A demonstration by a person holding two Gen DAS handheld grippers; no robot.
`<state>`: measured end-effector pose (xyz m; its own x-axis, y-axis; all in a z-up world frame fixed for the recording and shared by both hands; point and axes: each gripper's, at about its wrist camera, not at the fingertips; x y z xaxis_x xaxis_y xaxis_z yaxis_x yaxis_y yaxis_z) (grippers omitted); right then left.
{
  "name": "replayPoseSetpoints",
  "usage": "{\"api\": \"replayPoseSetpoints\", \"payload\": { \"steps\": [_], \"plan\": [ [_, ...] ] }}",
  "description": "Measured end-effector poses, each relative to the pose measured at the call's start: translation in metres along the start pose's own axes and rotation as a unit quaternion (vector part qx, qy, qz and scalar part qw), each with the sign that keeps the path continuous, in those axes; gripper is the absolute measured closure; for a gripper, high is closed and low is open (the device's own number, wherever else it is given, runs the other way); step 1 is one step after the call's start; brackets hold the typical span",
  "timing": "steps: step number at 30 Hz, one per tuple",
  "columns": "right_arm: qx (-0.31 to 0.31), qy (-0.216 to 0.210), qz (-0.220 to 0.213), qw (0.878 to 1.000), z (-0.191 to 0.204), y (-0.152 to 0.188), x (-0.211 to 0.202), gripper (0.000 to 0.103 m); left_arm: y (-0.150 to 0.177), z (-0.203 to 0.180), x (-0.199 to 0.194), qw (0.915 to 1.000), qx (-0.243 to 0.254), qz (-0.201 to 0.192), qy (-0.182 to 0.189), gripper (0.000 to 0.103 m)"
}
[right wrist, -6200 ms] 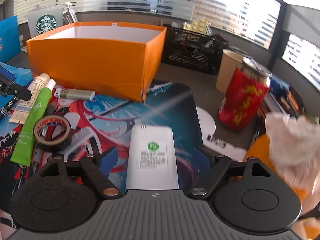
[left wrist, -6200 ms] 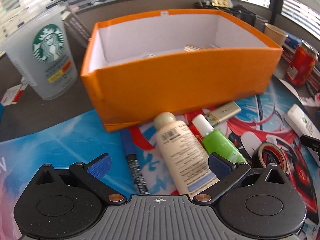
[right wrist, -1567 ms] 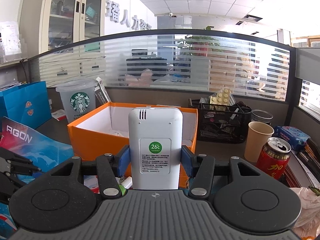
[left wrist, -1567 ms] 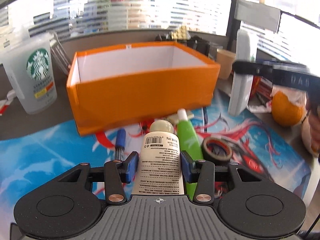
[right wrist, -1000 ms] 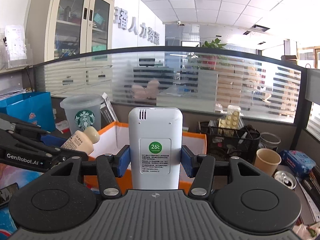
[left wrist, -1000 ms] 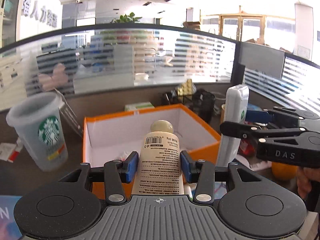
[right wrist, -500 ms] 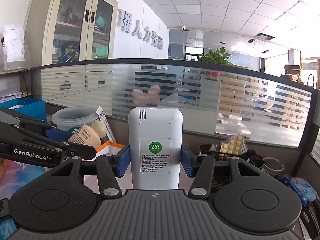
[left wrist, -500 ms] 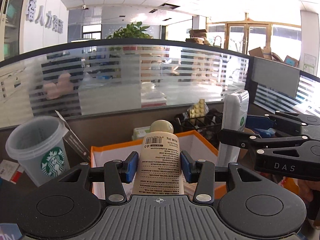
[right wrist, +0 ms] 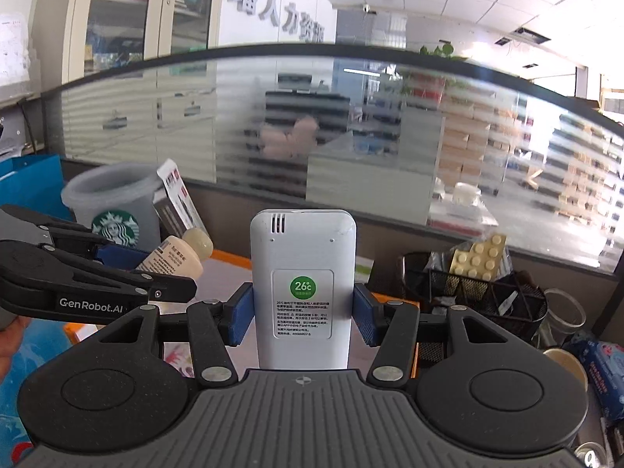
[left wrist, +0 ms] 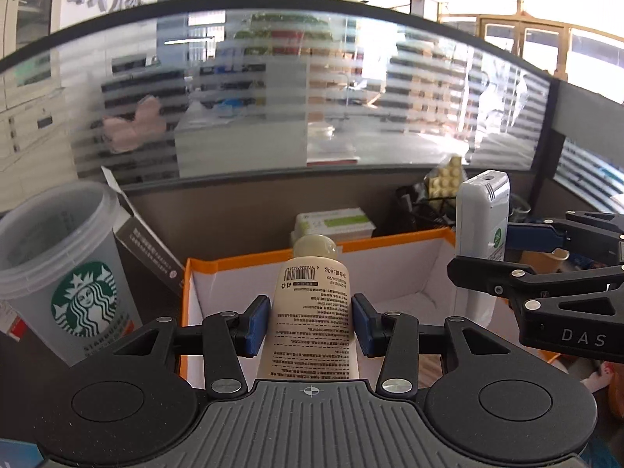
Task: Organize rigid objects
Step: 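Lower the white device and lotion tube into the orange box with both grippers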
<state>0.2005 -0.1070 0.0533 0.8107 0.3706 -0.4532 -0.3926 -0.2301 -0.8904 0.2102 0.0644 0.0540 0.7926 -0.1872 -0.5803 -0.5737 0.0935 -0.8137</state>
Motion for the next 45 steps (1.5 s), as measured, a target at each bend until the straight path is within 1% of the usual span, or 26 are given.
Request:
{"api": "replayPoseSetpoints", "payload": {
  "steps": [4,10,14,25,33,40,45],
  "plan": [
    [0.008,-0.009,0.026,1.0,-0.003,0.009,0.018,0.053,0.007,0.002,0.015,0.9998,0.001,0.019,-0.003,0.06],
    [0.005,-0.013,0.071,0.997,-0.003,0.021,0.043,0.053,0.015,0.0,0.033,0.9989,0.007,0.046,0.001,0.06],
    [-0.006,-0.012,0.096,0.995,-0.004,0.02,0.056,0.053,0.02,-0.001,0.043,0.9981,0.01,0.061,0.002,0.06],
    [-0.031,-0.009,0.134,0.99,0.003,0.023,0.077,0.053,0.028,-0.004,0.058,0.9966,0.018,0.081,0.004,0.06],
    [-0.054,-0.002,0.172,0.984,0.007,0.028,0.094,0.053,0.026,-0.009,0.059,0.9962,0.03,0.082,-0.001,0.06],
    [-0.066,0.0,0.195,0.979,0.011,0.032,0.1,0.053,0.025,-0.013,0.061,0.995,0.046,0.088,-0.008,0.059],
    [-0.073,0.004,0.206,0.976,0.013,0.032,0.103,0.052,0.022,-0.014,0.066,0.9941,0.043,0.099,-0.013,0.058]
  ]
}}
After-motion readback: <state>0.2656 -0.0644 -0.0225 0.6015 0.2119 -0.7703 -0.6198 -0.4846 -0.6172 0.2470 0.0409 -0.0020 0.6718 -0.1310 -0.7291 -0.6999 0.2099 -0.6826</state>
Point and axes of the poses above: each gripper's, at about its wrist camera, not at the fingertips, and x roughly the way its jaws point, z to its left, y to its underside, and after that the axes turned 1 degree about z, right-handed
